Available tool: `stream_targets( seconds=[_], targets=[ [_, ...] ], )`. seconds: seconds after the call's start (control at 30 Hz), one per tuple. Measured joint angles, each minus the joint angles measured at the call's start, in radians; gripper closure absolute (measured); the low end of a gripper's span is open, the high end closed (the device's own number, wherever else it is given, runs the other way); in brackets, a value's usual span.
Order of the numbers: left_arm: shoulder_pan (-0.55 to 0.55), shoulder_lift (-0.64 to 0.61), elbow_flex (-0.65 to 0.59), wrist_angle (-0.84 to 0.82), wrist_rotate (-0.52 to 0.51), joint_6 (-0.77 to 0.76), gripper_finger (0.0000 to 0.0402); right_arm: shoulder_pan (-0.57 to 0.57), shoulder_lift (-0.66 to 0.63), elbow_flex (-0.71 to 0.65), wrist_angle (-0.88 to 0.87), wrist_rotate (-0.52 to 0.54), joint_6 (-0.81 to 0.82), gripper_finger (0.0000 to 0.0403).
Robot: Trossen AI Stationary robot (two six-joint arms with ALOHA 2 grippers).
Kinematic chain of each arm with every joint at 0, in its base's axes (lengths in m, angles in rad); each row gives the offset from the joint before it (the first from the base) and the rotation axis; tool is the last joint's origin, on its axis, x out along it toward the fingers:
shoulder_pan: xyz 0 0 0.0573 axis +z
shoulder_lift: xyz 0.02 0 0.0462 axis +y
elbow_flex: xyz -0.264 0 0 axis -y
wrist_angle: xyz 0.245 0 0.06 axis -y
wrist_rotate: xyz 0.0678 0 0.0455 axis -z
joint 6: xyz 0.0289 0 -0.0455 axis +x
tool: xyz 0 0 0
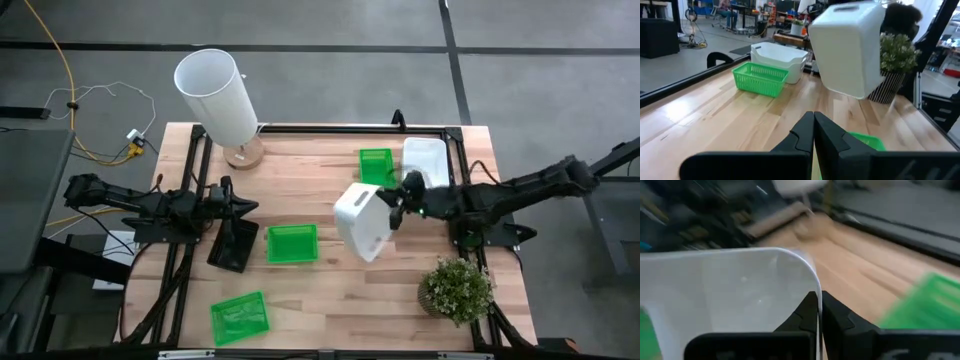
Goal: Stack baskets by color
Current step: Stack the bottom white bin into the top stacked white bins
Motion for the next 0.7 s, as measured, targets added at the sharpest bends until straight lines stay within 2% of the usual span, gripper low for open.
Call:
stream_targets(
  seconds=[0.17,0.33,0.43,0.6,0.7],
  targets=[
    [0.000,0.000,0.000,0.029,0.014,0.025,0.0401,-0.148,-0.036,-0.144,0.401,-0.271,-0.167,0.0403],
    [0.000,0.000,0.000,0.111,0.069,0.094,0.0401,-0.199,-0.038,-0.192,0.612,-0.431,-0.266,0.0403],
    [0.000,0.000,0.000,0.167,0.072,0.115,0.0401,-0.192,-0.037,-0.211,0.629,-0.451,-0.308,0.0403],
    [0.000,0.000,0.000,0.247,0.072,0.123,0.0401,-0.193,-0.043,-0.253,0.637,-0.409,-0.334,0.0403],
    [0.000,0.000,0.003,0.300,0.073,0.078,0.0401,-0.200,-0.045,-0.259,0.654,-0.421,-0.379,0.0403]
  ],
)
